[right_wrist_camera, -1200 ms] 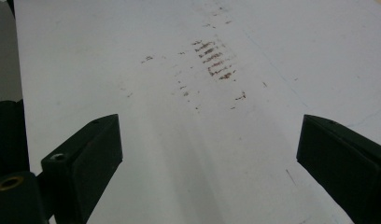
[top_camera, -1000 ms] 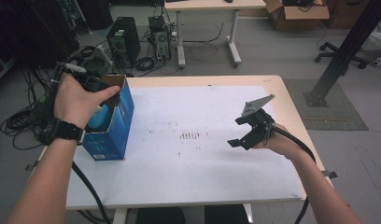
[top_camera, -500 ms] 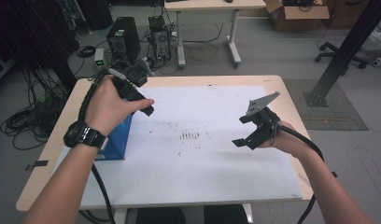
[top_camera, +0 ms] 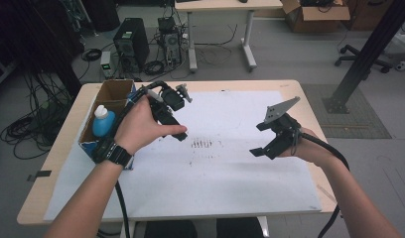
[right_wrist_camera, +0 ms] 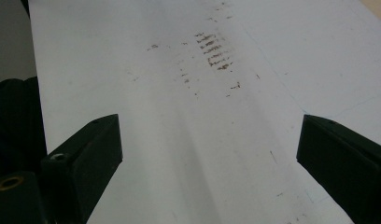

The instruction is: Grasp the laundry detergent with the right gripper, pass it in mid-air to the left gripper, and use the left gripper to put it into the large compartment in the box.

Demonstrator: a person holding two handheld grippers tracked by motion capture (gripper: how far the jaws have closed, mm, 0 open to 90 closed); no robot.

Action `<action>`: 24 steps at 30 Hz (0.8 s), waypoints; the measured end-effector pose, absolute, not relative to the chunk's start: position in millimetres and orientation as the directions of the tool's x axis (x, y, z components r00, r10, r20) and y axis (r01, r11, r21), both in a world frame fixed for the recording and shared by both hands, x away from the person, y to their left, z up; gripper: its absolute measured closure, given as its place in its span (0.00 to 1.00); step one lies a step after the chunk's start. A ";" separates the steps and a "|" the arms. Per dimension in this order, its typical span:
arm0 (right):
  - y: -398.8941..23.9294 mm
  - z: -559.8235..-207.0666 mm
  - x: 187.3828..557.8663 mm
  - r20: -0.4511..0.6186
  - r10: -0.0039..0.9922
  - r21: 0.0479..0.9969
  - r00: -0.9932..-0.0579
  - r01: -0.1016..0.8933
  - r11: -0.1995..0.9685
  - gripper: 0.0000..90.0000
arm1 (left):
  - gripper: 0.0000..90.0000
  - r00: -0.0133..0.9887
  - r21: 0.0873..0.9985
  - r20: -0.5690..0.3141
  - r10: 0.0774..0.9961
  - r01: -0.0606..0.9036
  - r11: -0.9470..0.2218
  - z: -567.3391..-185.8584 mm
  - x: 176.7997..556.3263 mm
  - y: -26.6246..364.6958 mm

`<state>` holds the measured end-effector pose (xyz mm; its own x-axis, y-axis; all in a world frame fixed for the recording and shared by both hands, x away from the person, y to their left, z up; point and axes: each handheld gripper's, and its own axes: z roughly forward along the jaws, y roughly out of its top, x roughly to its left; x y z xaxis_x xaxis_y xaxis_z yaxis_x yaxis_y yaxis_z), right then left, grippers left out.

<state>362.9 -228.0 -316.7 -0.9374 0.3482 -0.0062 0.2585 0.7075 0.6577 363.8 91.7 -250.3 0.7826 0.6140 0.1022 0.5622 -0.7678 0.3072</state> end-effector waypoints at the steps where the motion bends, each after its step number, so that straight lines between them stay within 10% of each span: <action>1: -227.9 -316.8 363.0 -0.007 0.345 0.657 -0.939 0.256 0.709 0.07 | 0.09 0.787 0.307 0.095 0.609 0.559 -0.770 -252.8 363.8 90.4; 24: -225.9 -319.4 362.3 -0.003 0.337 0.647 -0.941 0.255 0.719 0.07 | 0.07 0.816 0.313 0.044 0.577 0.537 -0.783 -275.0 361.4 82.3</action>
<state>362.3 -225.9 -319.4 -0.9414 0.3372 -0.0033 0.2552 0.7187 0.6467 361.4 82.3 -275.0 0.8156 0.5770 0.0441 0.5372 -0.7832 0.3130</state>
